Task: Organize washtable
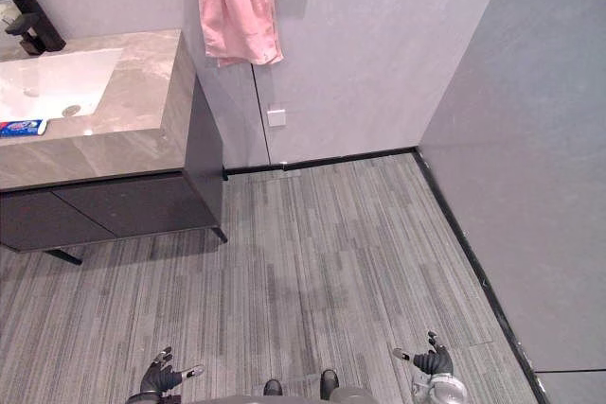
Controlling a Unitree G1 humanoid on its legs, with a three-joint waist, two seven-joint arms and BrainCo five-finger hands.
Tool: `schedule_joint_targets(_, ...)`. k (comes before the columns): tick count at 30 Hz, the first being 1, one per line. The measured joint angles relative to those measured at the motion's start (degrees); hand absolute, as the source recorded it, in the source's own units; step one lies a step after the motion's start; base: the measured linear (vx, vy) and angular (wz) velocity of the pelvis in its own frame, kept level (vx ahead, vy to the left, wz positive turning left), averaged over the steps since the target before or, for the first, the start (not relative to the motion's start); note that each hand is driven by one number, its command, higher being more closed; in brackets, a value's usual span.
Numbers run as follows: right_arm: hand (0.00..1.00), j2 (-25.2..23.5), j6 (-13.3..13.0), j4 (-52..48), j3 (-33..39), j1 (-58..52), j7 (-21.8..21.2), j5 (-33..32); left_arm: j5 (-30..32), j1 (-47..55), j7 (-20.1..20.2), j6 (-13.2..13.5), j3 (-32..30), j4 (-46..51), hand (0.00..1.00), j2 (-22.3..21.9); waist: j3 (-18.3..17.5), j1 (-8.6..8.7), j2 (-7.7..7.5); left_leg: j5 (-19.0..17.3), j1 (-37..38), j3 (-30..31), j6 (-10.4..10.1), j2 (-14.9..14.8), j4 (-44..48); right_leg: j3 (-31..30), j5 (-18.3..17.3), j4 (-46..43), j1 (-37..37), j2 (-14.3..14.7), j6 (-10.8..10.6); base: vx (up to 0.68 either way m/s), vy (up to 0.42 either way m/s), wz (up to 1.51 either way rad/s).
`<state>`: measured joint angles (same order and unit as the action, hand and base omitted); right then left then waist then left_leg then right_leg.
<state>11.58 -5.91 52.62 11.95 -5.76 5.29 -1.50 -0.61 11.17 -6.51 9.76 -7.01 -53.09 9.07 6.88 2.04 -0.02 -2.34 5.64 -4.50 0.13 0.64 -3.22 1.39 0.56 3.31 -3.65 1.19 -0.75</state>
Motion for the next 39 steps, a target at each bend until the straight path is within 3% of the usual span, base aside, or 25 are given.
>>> schedule_joint_targets(12, 0.0, -1.6, 0.1, 0.0, -0.1, 1.4, 0.0, -0.1, 0.2, 0.0, 0.0, 0.0, 0.1, 0.0, 0.0, 0.0, 0.0, -0.31, -0.28, -0.5, -1.9, -1.3, 0.3, 0.0, 0.3, -1.7, 0.0, -0.1, 2.3, 0.0, 0.0, -0.01, -0.004, -0.06)
schedule_joint_targets(14, 0.0, -1.6, 0.2, 0.0, 0.0, 1.4, 0.1, -0.1, 0.2, 0.0, -0.1, 0.0, 0.1, 0.2, 0.0, 0.0, 0.0, -1.23, -0.27, -2.2, -2.5, -2.6, 0.3, -0.2, 1.9, -3.1, -0.8, -1.7, 3.4, 0.2, -0.6, -0.01, 0.007, -0.33)
schedule_joint_targets(16, 0.0, -1.6, 0.2, -0.1, 0.0, 1.7, 0.1, -0.1, 0.2, 0.0, -0.1, 0.0, 0.1, 0.3, 0.0, 0.0, 0.1, -1.48, -0.3, -4.3, -3.9, -3.5, 0.5, -0.4, 4.6, -3.6, -3.2, -5.9, 5.8, 0.3, -0.8, 0.01, 0.014, -0.26)
schedule_joint_targets(18, 0.0, -1.6, 0.2, -0.1, -0.1, 1.7, 0.1, -0.1, 0.2, 0.0, -0.1, 0.0, 0.4, 0.6, 0.0, 0.2, 0.2, -1.31, -0.46, -6.9, -4.7, -3.7, 1.1, 0.1, 7.5, -3.8, -8.5, -15.2, 9.5, -0.5, -1.9, 0.06, 0.03, 0.0)
schedule_joint_targets(20, 0.0, -1.6, 0.4, -0.1, -0.1, 1.3, 0.3, -0.1, 0.3, -0.2, -0.1, 0.0, 0.8, 0.8, 0.0, 0.2, 0.4, -1.33, -0.34, -8.7, -4.8, -3.9, 1.7, 0.4, 9.2, -3.1, -10.7, -23.0, 12.4, -1.1, -3.7, 0.07, 0.045, -0.08)
schedule_joint_targets(22, 0.0, -1.7, 0.9, -0.2, -0.8, 1.4, 0.7, -0.1, 0.3, -0.7, -0.1, 0.0, 2.1, 0.8, 0.0, 0.8, 1.2, -1.14, 0.09, -9.7, -3.2, -3.8, 2.8, 0.3, 9.6, -2.4, -10.7, -34.8, 17.0, -1.3, -3.9, 0.14, 0.043, 0.01)
schedule_joint_targets(24, 0.0, -2.2, 1.5, -0.2, -1.4, 1.2, 0.7, -0.1, 0.3, -1.7, -0.2, -0.1, 2.5, 1.3, 0.0, 1.7, 2.4, -0.92, 0.35, -11.0, 0.1, -3.4, 3.1, 0.3, 10.0, 0.8, -14.0, -45.1, 21.4, -3.0, -4.3, 0.27, 0.017, 0.09)
schedule_joint_targets(26, 0.0, -2.0, 1.5, -0.7, -1.7, 1.7, 0.7, 0.0, 0.3, -2.3, -0.3, -0.2, 2.5, 2.1, 0.0, 2.0, 2.6, -0.48, 0.35, -12.0, 1.3, -2.9, 2.5, -0.6, 9.9, 3.5, -15.6, -43.5, 23.7, -3.5, -3.8, 0.31, -0.018, 0.16)
schedule_joint_targets(28, 0.0, -1.6, 1.5, -2.3, -2.4, 2.5, 0.7, 0.0, 0.3, -4.1, -0.7, -0.5, 2.6, 2.1, 0.0, 1.8, 3.7, 0.46, 1.36, -12.3, 2.7, -1.6, 1.7, -3.1, 9.2, 6.5, -15.1, -37.4, 25.5, -2.5, -3.1, 0.41, -0.087, 0.26)
schedule_joint_targets(30, 0.0, -0.9, 1.5, -2.4, -3.0, 2.7, 0.7, 0.1, 0.3, -5.3, -1.2, -0.5, 3.0, 2.1, 0.0, 1.7, 4.6, 0.47, 1.62, -12.1, 4.3, -1.4, -0.8, -4.7, 9.2, 7.0, -10.3, -27.4, 26.0, -0.6, -1.8, 0.44, -0.118, 0.12)
schedule_joint_targets(31, 0.0, -0.7, 1.4, -2.6, -3.1, 2.1, 0.7, 0.1, 0.3, -5.3, -1.2, -0.4, 3.7, 2.1, 0.0, 1.9, 4.2, 0.6, 0.33, -12.7, 5.7, -0.9, -2.3, -4.5, 9.3, 5.9, -3.5, -21.3, 25.5, -0.8, -0.3, 0.54, -0.178, 0.23)
schedule_joint_targets(32, 0.0, 0.0, 1.5, -2.3, -3.0, 1.7, 0.7, 0.1, 0.3, -5.9, -1.2, -0.6, 4.1, 1.7, 0.0, 1.1, 3.9, 0.97, -0.11, -14.3, 7.7, 0.0, -4.6, -5.2, 10.0, 6.9, -0.1, -22.8, 25.5, -1.3, 2.3, 0.54, -0.178, 0.2)
schedule_joint_targets(33, 0.0, 0.2, 1.9, -2.4, -3.0, 2.2, 0.7, 0.1, 0.3, -6.1, -1.1, -0.4, 4.1, 2.0, 0.0, 0.5, 4.1, 0.69, 1.03, -14.2, 7.2, -0.1, -5.2, -6.5, 11.5, 7.7, -0.6, -24.2, 25.5, -0.5, 3.0, 0.5, -0.204, 0.28)
schedule_joint_targets(35, 0.0, 0.1, 1.8, -3.3, -3.3, 2.4, 0.7, 0.2, 1.3, -6.3, -1.0, -0.4, 4.1, 3.1, 0.0, -0.7, 4.7, 1.46, 1.96, -10.8, 0.6, 0.2, -8.7, -7.9, 27.9, 8.5, -4.1, -21.5, 21.6, 0.4, 4.5, 0.59, -0.252, 0.19)
schedule_joint_targets(36, 0.0, 0.2, 1.9, -4.0, -4.0, 1.9, 0.7, 0.2, 1.4, -5.8, -1.0, -0.4, 4.1, 3.2, 0.0, -1.5, 5.2, 1.1, 2.44, -7.3, -4.0, 0.5, -7.7, -9.6, 40.6, 8.3, -4.7, -18.2, 16.4, 1.0, 5.2, 0.51, -0.218, 0.04)
schedule_joint_targets(39, 0.0, -0.7, 1.7, -6.5, -5.2, 1.0, 0.7, 0.3, 1.5, -4.9, -1.0, -0.5, 4.2, 5.9, 0.0, -1.6, 6.0, -0.21, 1.63, -8.6, -10.3, -2.4, -6.1, -13.4, 57.9, 7.6, -5.7, -13.2, 5.2, 2.2, 6.8, 0.42, -0.161, -0.07)
